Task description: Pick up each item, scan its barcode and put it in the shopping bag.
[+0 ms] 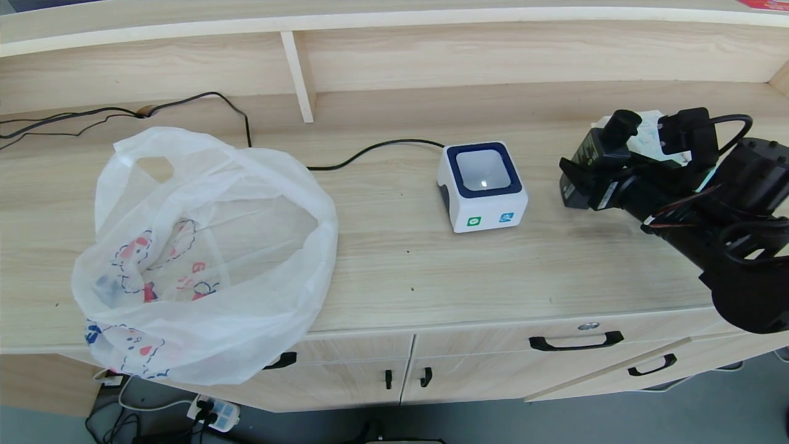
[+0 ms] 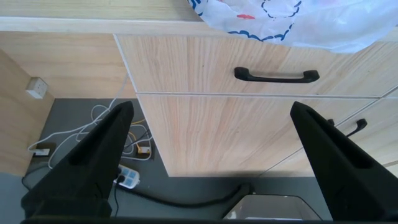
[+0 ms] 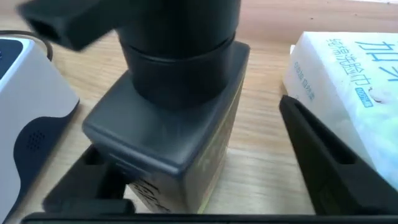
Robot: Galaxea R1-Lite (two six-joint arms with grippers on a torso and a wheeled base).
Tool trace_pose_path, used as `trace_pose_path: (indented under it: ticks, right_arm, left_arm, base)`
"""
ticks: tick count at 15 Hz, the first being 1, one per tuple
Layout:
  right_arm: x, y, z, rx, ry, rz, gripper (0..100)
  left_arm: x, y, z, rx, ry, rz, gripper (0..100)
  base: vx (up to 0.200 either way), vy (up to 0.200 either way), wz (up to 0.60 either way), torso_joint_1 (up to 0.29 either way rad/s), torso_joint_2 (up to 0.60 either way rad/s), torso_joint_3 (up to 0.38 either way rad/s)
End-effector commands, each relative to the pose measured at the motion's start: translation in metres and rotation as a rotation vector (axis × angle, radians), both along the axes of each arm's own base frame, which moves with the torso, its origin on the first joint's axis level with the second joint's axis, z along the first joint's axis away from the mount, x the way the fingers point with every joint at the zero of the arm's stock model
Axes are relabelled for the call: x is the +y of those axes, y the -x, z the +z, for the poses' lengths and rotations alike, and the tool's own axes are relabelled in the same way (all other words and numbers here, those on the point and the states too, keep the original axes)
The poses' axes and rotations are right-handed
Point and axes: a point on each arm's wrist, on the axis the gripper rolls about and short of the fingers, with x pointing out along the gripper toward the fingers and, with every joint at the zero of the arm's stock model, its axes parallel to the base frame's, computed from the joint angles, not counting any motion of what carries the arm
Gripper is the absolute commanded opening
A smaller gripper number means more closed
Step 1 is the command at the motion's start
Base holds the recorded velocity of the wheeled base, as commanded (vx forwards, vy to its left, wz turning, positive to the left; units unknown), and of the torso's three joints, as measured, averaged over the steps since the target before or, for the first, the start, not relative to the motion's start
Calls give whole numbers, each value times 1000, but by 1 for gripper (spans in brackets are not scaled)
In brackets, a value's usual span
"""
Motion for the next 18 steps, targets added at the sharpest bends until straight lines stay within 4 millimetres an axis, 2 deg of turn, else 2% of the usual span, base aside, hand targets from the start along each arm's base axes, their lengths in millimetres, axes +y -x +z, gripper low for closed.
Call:
trace_pose_path:
  ticks: [1, 8, 9, 12, 14, 15, 16, 17, 18]
  right_arm:
    - [1, 0, 5, -21, -4, 5, 0]
    - [9, 10, 11, -36, -5, 37, 0]
    - [11, 16, 16, -49, -9, 47, 0]
    - [23, 43, 31, -60, -116, 137, 0]
    - [46, 66, 54, -99, -234, 268, 0]
    - [49, 73, 61, -115, -255, 295, 0]
    - [61, 97, 74, -132, -321, 389, 0]
    - [63, 104, 76, -131, -341, 416, 0]
    - [69, 126, 80, -119, -388, 494, 0]
  left_arm:
    - [0, 0, 0, 1, 1, 0, 100]
    - [0, 0, 0, 3, 1, 0, 100]
    - [0, 0, 0, 3, 1, 0, 100]
    - [0, 0, 0, 3, 3, 0, 100]
    - [0, 0, 0, 3, 1, 0, 100]
    - [0, 0, 0, 3, 1, 0, 100]
    - [0, 0, 0, 3, 1, 0, 100]
    - [0, 0, 0, 3, 1, 0, 100]
    - [0, 0, 0, 3, 1, 0, 100]
  base:
    - [0, 0, 0, 0, 0, 0]
    - [0, 0, 0, 0, 0, 0]
    - [0, 0, 0, 0, 0, 0]
    - [0, 0, 0, 0, 0, 0]
    - [0, 0, 0, 0, 0, 0]
    - [0, 0, 0, 0, 0, 0]
    - [0, 0, 0, 0, 0, 0]
    - [0, 0, 0, 0, 0, 0]
    - [0, 0, 0, 0, 0, 0]
